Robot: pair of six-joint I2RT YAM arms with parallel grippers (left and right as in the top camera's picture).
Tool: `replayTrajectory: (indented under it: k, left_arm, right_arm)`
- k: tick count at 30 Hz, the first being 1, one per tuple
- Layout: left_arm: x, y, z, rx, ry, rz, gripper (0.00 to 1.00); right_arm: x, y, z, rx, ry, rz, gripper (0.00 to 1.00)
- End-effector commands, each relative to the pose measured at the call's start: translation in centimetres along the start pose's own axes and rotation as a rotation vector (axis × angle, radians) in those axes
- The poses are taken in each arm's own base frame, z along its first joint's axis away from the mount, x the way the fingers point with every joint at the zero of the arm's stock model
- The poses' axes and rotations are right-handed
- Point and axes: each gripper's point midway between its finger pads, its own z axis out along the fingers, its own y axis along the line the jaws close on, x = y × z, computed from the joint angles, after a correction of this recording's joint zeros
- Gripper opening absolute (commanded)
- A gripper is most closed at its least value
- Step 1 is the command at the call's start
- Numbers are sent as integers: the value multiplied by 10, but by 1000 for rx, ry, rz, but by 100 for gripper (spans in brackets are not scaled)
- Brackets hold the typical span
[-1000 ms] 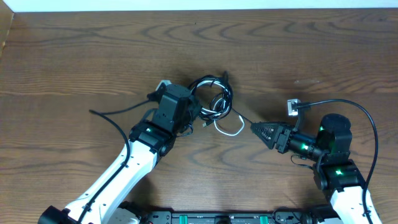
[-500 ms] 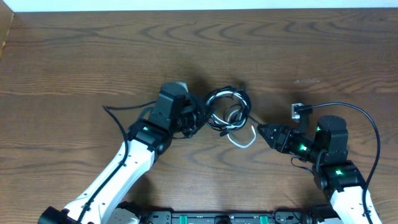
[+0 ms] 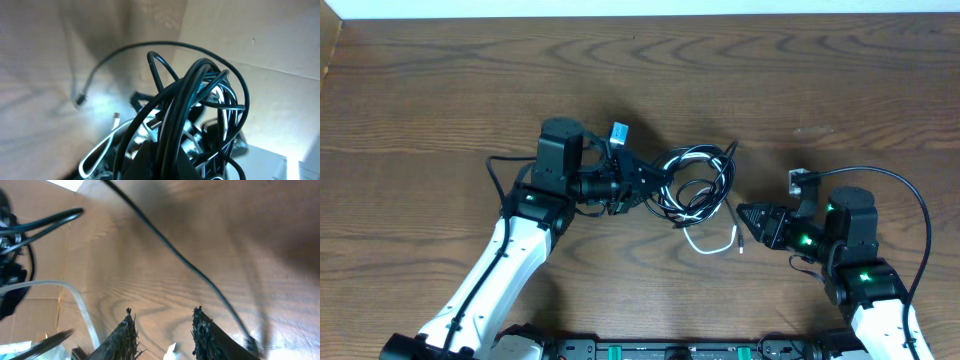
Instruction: Untangle cables
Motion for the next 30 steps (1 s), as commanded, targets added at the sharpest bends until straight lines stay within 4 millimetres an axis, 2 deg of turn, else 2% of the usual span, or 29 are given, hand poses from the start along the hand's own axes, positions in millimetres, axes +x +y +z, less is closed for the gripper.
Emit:
replayTrajectory:
  k: [1, 8, 15, 20, 26, 30]
  left_arm:
    - [17, -16, -3, 58, 119, -72, 8]
    - [28, -20, -5, 83, 187, -71, 8]
    - [33, -22, -6, 91, 218, -91, 8]
    - [37, -24, -7, 74, 251, -299, 8]
    - [37, -24, -7, 34, 263, -611, 7]
    - [41, -25, -8, 30, 291, -650, 7]
  right_arm:
    - [7, -5, 1, 19, 24, 0, 35]
    - [11, -4, 0, 12, 42, 9, 34]
    - [22, 14, -1, -92, 107, 22, 32]
    - [27, 21, -3, -136, 138, 47, 28]
    - [27, 21, -3, -119, 150, 255, 21]
    - [26, 21, -2, -110, 153, 345, 22]
